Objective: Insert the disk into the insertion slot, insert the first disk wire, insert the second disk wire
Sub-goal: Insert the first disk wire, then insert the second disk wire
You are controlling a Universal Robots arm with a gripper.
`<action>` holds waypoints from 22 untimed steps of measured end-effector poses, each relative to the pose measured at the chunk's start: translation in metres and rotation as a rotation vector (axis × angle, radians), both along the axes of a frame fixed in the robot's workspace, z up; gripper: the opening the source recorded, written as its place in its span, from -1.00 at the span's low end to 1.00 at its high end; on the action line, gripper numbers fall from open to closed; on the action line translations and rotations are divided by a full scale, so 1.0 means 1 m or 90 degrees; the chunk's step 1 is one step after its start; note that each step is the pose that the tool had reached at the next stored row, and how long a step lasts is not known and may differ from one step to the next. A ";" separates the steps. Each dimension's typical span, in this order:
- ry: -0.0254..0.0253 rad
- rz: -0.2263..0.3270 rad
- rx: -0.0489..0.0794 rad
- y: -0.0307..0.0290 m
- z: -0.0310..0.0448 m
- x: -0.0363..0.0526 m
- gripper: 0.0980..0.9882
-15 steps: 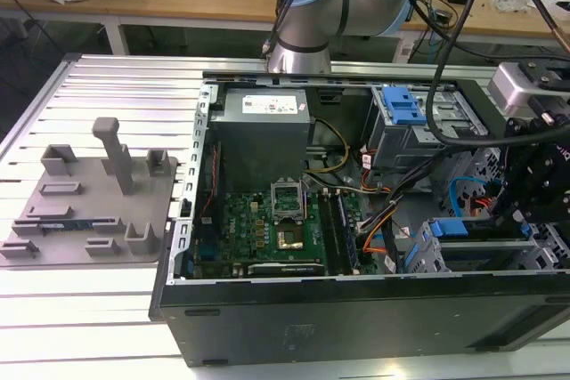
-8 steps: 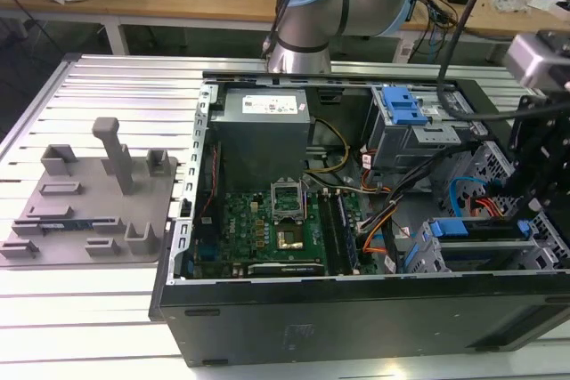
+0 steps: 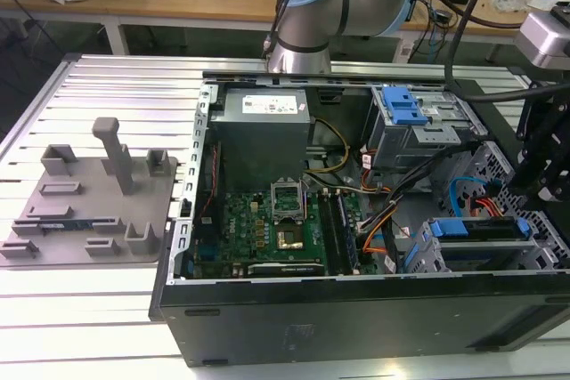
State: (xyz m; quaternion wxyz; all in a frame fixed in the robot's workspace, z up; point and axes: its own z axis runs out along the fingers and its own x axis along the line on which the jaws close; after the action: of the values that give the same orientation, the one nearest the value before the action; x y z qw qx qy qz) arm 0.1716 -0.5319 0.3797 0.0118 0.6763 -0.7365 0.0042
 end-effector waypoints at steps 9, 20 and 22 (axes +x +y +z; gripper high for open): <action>0.0000 0.000 -0.001 0.0000 0.0000 0.0000 -0.40; 0.0252 0.001 -0.117 0.0386 0.0000 0.0001 -0.40; 0.0356 0.001 -0.158 0.0502 -0.0001 0.0001 -0.40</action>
State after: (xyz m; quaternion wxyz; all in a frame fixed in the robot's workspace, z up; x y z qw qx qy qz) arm 0.1717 -0.4817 0.3797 0.1161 0.6699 -0.7293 0.0766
